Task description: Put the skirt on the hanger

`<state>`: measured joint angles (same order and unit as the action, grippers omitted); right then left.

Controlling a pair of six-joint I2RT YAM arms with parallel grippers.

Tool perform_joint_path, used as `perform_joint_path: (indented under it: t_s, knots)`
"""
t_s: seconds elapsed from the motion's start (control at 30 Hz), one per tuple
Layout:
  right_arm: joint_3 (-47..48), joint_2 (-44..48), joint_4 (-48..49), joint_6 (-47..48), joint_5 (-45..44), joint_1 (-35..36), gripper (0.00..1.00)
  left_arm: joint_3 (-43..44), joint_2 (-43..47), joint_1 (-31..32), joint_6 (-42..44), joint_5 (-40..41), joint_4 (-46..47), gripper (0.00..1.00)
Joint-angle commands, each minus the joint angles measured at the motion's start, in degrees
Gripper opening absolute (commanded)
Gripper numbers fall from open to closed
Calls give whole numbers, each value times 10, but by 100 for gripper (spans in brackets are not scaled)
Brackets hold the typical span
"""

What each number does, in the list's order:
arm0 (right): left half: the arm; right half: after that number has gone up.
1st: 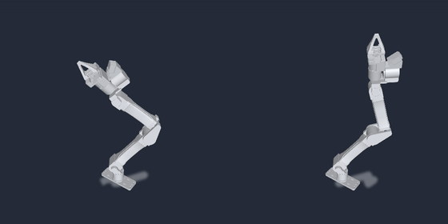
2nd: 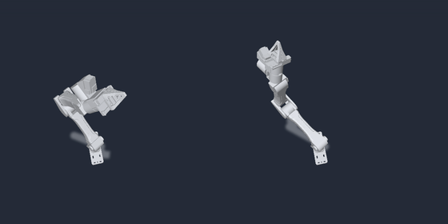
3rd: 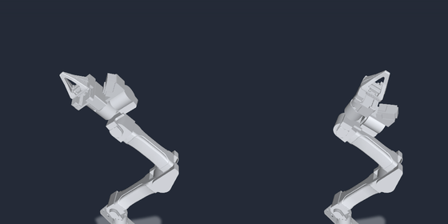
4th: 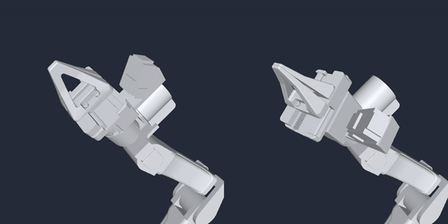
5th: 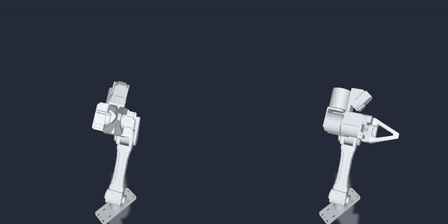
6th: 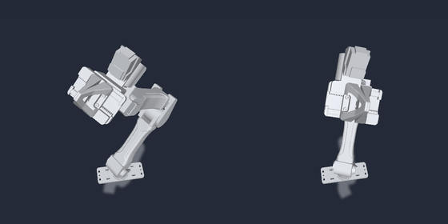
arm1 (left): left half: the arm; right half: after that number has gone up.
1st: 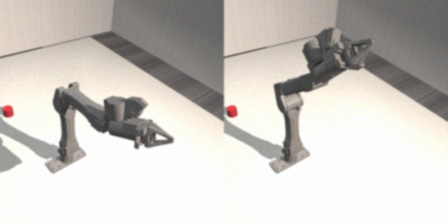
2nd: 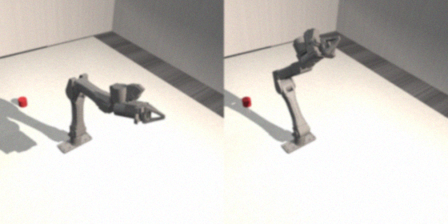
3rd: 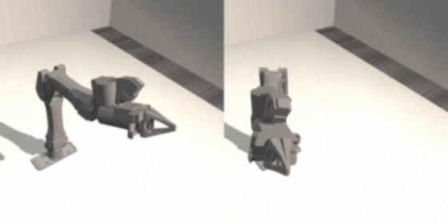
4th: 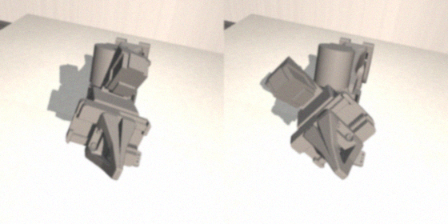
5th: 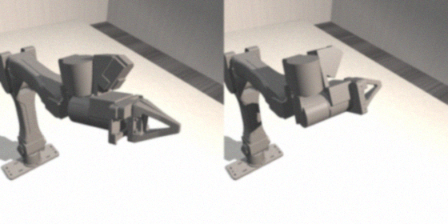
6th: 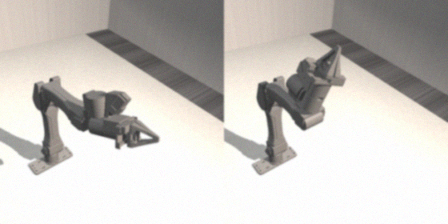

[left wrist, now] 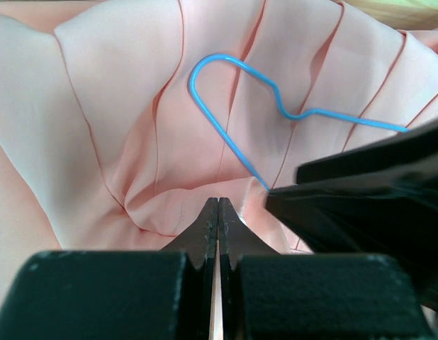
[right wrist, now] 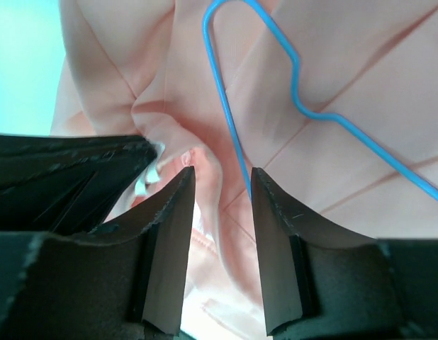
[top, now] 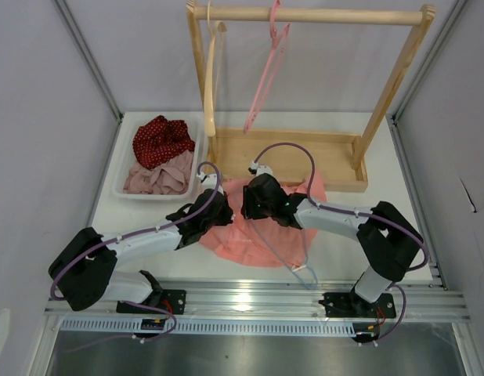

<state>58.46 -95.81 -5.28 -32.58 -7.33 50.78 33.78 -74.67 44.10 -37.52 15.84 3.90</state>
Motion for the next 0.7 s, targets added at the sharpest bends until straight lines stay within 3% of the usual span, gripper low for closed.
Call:
perform_joint_path:
  t_s: [0.0, 0.43, 0.67]
  knots:
    - [17, 50, -32, -14, -32, 4, 43, 22, -2, -8, -7, 2, 19, 0]
    - [-101, 208, -147, -95, -113, -47, 39, 38, -8, -14, 3, -18, 26, 0]
    - [-178, 295, -148, -109, -85, -107, 39, 44, -2, -15, 11, -24, 18, 0]
